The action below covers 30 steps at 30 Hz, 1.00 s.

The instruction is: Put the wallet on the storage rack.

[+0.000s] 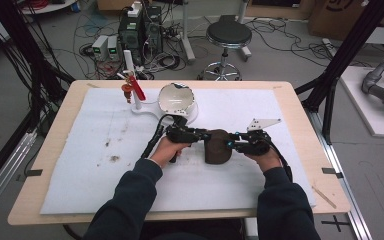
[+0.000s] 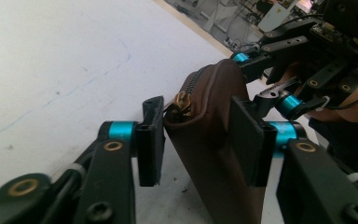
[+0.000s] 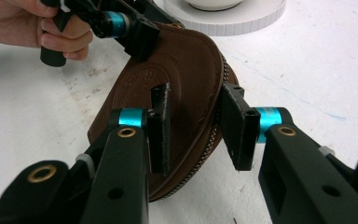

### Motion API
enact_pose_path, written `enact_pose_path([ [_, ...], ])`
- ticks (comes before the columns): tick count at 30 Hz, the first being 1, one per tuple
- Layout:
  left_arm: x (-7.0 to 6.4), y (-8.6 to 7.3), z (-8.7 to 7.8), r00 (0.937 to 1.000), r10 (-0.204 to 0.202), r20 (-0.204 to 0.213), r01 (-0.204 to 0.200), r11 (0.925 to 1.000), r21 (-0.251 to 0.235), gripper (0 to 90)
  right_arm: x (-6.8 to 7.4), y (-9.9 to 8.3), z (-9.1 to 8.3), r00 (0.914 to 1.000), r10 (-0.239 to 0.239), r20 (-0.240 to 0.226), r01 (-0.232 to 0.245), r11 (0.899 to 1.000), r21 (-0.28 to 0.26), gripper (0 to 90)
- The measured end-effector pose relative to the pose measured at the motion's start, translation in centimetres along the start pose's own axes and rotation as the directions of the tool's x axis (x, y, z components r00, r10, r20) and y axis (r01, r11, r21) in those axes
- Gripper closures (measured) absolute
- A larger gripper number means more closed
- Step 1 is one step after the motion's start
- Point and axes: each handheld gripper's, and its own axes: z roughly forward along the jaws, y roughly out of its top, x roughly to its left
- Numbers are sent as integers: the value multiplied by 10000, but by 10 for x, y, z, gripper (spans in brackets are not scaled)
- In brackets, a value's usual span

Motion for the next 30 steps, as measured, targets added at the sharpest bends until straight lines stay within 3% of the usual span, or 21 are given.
enact_pose_path([
  [4,-3,2,-3,9998,160,84,-161,9999,54,652,-1,0,0,10000,38,24,-38,10000,4,619],
  [5,-5,4,-6,9995,299,52,-299,9996,-18,655,-2,-1,-1,9995,253,162,-252,9997,-76,519],
  [6,-5,4,-6,9995,299,52,-299,9996,-18,658,-3,-1,-1,9990,367,240,-364,9993,-128,483],
  [13,-18,16,-29,9965,781,-304,-805,9928,-887,699,-9,-4,-10,9935,981,572,-960,9947,-373,399],
  [15,-20,21,-51,9943,945,-486,-1010,9826,-1556,702,-10,-4,-14,9913,1097,724,-1064,9931,-484,393],
  [16,-20,21,-51,9943,945,-486,-1010,9826,-1556,703,-10,-5,-15,9897,1201,781,-1164,9919,-506,390],
  [17,-21,25,-65,9922,1018,-717,-1139,9746,-1926,704,-11,-5,-16,9887,1224,863,-1179,9915,-546,389],
  [18,-21,25,-65,9922,1018,-717,-1139,9746,-1926,705,-11,-5,-16,9887,1224,863,-1179,9915,-546,389],
  [19,-21,27,-73,9909,1032,-867,-1195,9701,-2111,705,-11,-5,-18,9873,1279,942,-1225,9906,-613,388],
  [20,-22,31,-88,9861,1103,-1239,-1377,9608,-2406,705,-11,-5,-19,9868,1310,956,-1252,9901,-641,388],
  [21,-21,33,-95,9826,1099,-1499,-1456,9563,-2535,705,-11,-5,-20,9868,1292,979,-1227,9900,-696,387],
  [22,-21,33,-95,9826,1099,-1499,-1456,9563,-2535,706,-11,-5,-21,9869,1281,979,-1214,9900,-713,387],
  [25,-19,39,-115,9725,1110,-2048,-1678,9436,-2854,707,-10,-4,-22,9867,1276,1010,-1201,9898,-768,387],
  [26,-16,46,-129,9651,1093,-2379,-1801,9367,-3002,707,-10,-4,-22,9864,1296,1009,-1219,9894,-792,387],
  [27,-16,46,-129,9651,1093,-2379,-1801,9367,-3002,707,-10,-4,-22,9863,1309,1009,-1231,9891,-806,387],
  [30,-13,57,-143,9567,1072,-2708,-1944,9274,-3195,707,-10,-4,-23,9869,1266,1001,-1180,9892,-870,387],
])
